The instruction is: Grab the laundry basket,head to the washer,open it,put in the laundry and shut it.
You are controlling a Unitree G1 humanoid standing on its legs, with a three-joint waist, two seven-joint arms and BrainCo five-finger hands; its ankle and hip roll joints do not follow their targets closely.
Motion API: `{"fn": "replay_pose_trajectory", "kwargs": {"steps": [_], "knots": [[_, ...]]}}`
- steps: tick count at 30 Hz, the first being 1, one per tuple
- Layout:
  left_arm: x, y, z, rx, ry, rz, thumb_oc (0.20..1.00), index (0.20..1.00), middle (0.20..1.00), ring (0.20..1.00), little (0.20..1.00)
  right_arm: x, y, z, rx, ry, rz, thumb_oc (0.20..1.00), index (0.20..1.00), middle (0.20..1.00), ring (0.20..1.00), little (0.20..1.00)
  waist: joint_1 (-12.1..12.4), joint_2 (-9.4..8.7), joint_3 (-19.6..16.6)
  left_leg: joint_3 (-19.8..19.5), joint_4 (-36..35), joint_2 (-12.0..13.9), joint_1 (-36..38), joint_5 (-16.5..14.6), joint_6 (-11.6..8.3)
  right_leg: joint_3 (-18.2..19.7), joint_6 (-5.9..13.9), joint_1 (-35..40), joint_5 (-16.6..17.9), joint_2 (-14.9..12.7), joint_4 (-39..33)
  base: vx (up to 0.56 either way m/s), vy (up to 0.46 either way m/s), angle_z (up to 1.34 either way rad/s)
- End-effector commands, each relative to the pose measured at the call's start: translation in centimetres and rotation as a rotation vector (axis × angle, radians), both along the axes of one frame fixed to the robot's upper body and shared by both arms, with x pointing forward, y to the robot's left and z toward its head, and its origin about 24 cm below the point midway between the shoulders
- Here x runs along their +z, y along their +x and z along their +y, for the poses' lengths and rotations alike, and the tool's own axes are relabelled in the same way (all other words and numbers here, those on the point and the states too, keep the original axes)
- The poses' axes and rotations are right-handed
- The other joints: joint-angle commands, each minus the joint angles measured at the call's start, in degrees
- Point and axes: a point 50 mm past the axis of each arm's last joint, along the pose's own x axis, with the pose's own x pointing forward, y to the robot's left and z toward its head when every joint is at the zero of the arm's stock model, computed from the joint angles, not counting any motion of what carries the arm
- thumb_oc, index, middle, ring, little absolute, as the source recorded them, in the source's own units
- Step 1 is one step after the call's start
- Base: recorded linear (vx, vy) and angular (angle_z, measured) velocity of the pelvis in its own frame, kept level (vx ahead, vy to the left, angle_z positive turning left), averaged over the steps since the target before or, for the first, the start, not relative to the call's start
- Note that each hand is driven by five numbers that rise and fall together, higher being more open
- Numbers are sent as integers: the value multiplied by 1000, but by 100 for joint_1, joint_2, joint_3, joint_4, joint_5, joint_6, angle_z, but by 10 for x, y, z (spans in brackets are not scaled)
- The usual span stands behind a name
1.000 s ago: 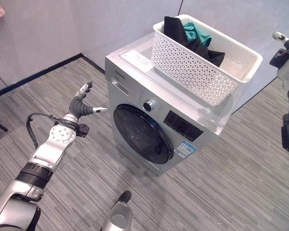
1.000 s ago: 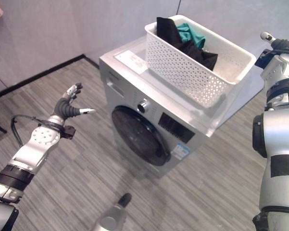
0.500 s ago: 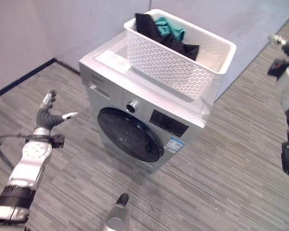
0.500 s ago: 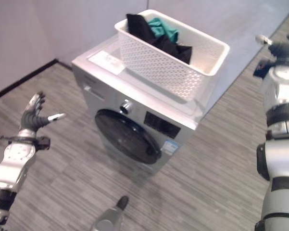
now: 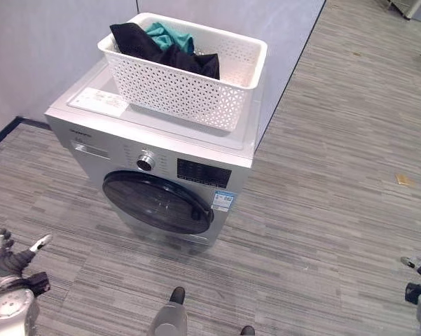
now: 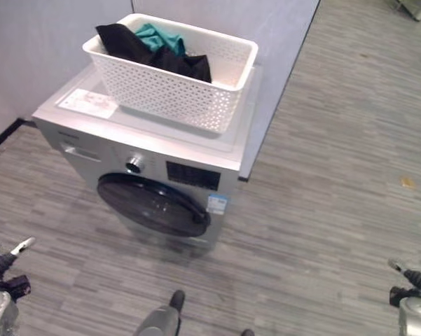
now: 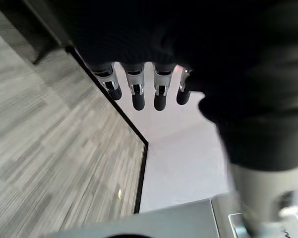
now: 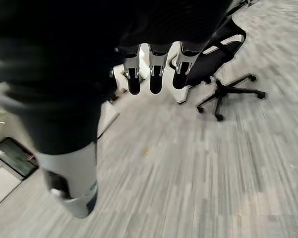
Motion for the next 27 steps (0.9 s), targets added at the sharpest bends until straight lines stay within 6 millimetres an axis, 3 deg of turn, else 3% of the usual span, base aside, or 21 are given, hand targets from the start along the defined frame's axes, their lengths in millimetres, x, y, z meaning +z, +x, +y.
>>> {"fn": "replay_pose_trajectory", "kwargs": {"steps": [1,3,4,5,8,9,10,11,14,18,21,23,25,26,27], "knots": [[-22,-14,-6,1,-73,66,1000,1000,1000,1000,1000,-17,4,4,23,56,28,1000,1000,1000,1000,1000,143,196,24,-396,-1004,280,619,-41,92,-275,105,635,-642,-113,198,-98,-132,-1],[-46,-23,-21,15,-158,127,1000,1000,1000,1000,1000,-40,-5,25,31,140,97,1000,1000,1000,1000,1000,79,246,75,-382,-1019,344,595,44,53,-247,63,625,-614,-33,137,-98,-89,0],[-46,-23,-21,15,-158,126,1000,1000,1000,1000,1000,-40,-5,25,31,140,97,1000,1000,1000,1000,1000,76,245,71,-384,-1019,343,588,47,54,-250,64,621,-611,-33,134,-106,-107,0],[-75,-35,-42,-2,-231,265,1000,1000,1000,1000,1000,-69,-27,50,19,252,203,1000,1000,1000,1000,1000,32,278,140,-374,-1008,423,605,92,-15,-194,23,651,-633,68,89,-98,-88,-2],[-97,-45,-63,7,-295,366,1000,1000,1000,1000,1000,-96,-52,83,62,366,384,1000,1000,1000,1000,1000,9,326,181,-406,-1014,517,588,174,-97,-195,-40,660,-659,161,50,-81,-89,0],[-97,-44,-63,6,-296,365,1000,1000,1000,1000,1000,-95,-51,83,62,366,383,1000,1000,1000,1000,1000,-1,326,173,-415,-1014,508,565,192,-91,-205,-35,644,-643,157,47,-61,-92,4],[-109,-51,-79,-5,-326,430,1000,1000,1000,1000,1000,-108,-70,105,48,444,455,1000,1000,1000,1000,1000,-40,348,167,-453,-1027,570,529,263,-137,-176,-91,622,-686,248,45,-62,-96,3],[-113,-53,-86,-21,-341,457,1000,1000,1000,1000,1000,-110,-74,112,37,459,466,1000,1000,1000,1000,1000,-80,370,181,-469,-1021,610,507,304,-168,-131,-127,608,-718,313,45,-78,-121,12],[-118,-52,-98,-58,-352,480,1000,1000,1000,1000,1000,-113,-71,121,59,464,460,1000,1000,1000,1000,1000,-183,425,224,-510,-967,664,424,356,-206,18,-217,541,-759,441,45,-59,-56,14],[-120,-41,-116,-147,-355,465,1000,1000,1000,1000,1000,-108,-38,135,268,388,406,1000,1000,1000,1000,1000,-311,546,369,-613,-821,793,217,522,-317,220,-405,424,-833,689,45,-143,-102,6],[-117,-27,-123,-200,-336,429,1000,1000,1000,1000,1000,-93,2,135,386,315,279,1000,1000,1000,1000,1000,-330,631,501,-590,-778,926,-9,728,-453,163,-495,383,-912,869,45,-163,-117,14],[-114,-19,-131,-228,-346,387,1000,1000,1000,1000,1000,-78,30,131,431,272,171,1000,1000,1000,1000,1000,-319,676,634,-401,-333,917,-311,696,-476,34,-539,423,-943,865,45,-140,-39,54],[-114,-20,-135,-232,-352,368,1000,1000,1000,1000,1000,-64,51,129,476,230,95,1000,1000,1000,1000,1000,-343,648,687,145,-10,1235,-454,635,-471,-70,-522,484,-938,820,45,-26,49,59],[-113,-20,-135,-236,-348,367,1000,1000,1000,1000,1000,-57,60,130,507,213,62,1000,1000,1000,1000,1000,-321,645,691,193,-79,1391,-415,695,-488,-71,-516,507,-942,821,45,133,107,40],[-112,-22,-129,-240,-333,369,1000,1000,1000,1000,1000,-40,80,134,598,167,-16,1000,1000,1000,1000,1000,-221,587,667,-5,-355,1531,-328,710,-496,-31,-472,558,-958,799,45,117,87,39]]}}
